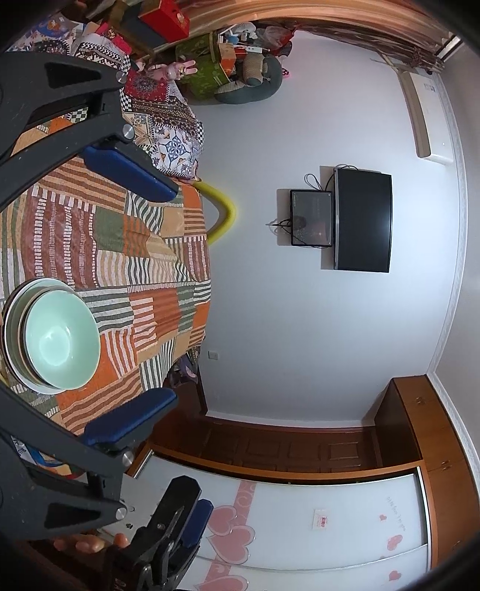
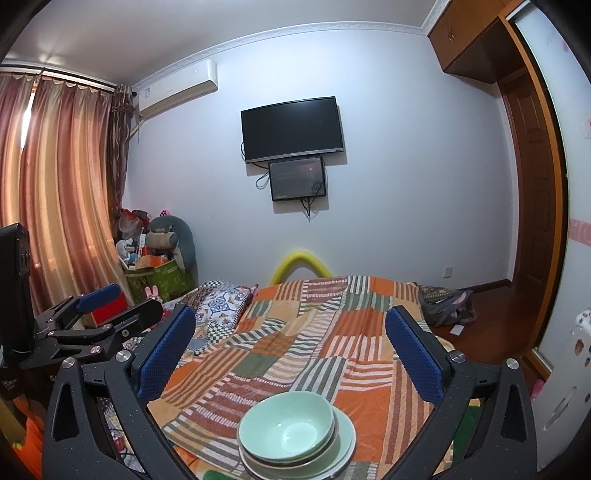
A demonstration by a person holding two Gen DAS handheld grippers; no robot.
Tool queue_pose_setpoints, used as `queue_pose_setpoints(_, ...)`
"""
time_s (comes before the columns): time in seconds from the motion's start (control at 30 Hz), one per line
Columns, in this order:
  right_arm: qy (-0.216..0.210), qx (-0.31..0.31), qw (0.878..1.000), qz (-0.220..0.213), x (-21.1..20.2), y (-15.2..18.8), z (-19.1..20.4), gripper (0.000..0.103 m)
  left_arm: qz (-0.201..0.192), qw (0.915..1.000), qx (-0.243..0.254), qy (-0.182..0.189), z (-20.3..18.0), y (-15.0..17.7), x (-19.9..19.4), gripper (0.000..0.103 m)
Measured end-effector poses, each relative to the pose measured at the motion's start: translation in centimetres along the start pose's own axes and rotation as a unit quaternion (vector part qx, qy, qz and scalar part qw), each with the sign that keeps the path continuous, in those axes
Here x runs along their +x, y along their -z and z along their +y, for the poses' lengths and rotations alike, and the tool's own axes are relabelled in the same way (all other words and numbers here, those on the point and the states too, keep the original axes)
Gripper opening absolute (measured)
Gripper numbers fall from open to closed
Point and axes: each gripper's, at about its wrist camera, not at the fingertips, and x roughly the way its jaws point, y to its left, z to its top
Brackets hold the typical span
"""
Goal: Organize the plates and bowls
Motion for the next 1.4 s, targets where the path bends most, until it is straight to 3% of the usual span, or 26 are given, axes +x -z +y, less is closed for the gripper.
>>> queue_pose_setpoints(0.97, 0.002, -0.001, 1.000, 0.003, -0.4, -0.1, -0.3, 0.103, 0.001, 0.9998, -0.012, 0.015, 0.1, -0.1, 0.0, 0.103)
queue_pose_setpoints(1.4, 0.002, 0.007, 1.000, 0.014, 0.0, 0.3, -0.6, 0.103, 0.020, 0.9992, -0.023, 0.026, 0.3, 0.4, 1.1, 0.103)
